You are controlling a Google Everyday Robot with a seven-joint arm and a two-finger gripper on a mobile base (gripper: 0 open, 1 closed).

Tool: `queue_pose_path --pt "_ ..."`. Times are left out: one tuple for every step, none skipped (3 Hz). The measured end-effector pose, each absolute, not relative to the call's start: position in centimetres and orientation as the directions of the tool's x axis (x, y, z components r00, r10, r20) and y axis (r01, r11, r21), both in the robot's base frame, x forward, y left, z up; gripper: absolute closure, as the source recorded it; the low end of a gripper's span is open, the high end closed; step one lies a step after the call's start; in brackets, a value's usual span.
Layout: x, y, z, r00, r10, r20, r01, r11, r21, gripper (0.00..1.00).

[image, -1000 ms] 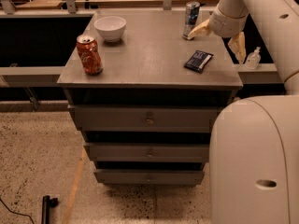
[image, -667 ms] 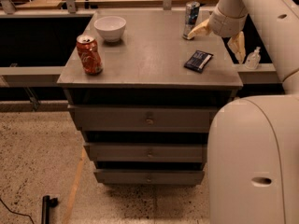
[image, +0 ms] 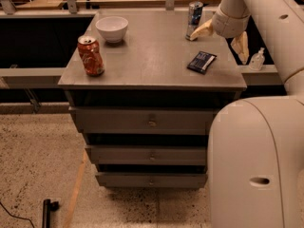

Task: Move rxbar blueberry near white bowl

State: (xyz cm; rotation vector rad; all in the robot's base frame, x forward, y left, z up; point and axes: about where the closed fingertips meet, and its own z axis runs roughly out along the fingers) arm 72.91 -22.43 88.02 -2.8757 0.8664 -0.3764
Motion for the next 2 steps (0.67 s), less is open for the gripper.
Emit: queue_pose_path --pt "73.5 -22.3 87.4 0.808 -0.551 0.206 -0.526 -0.834 -0.166 0.0" --pt "74.1 -21.9 85.8 0.797 -0.568 0.204 -0.558 -0.822 -0.111 0.0"
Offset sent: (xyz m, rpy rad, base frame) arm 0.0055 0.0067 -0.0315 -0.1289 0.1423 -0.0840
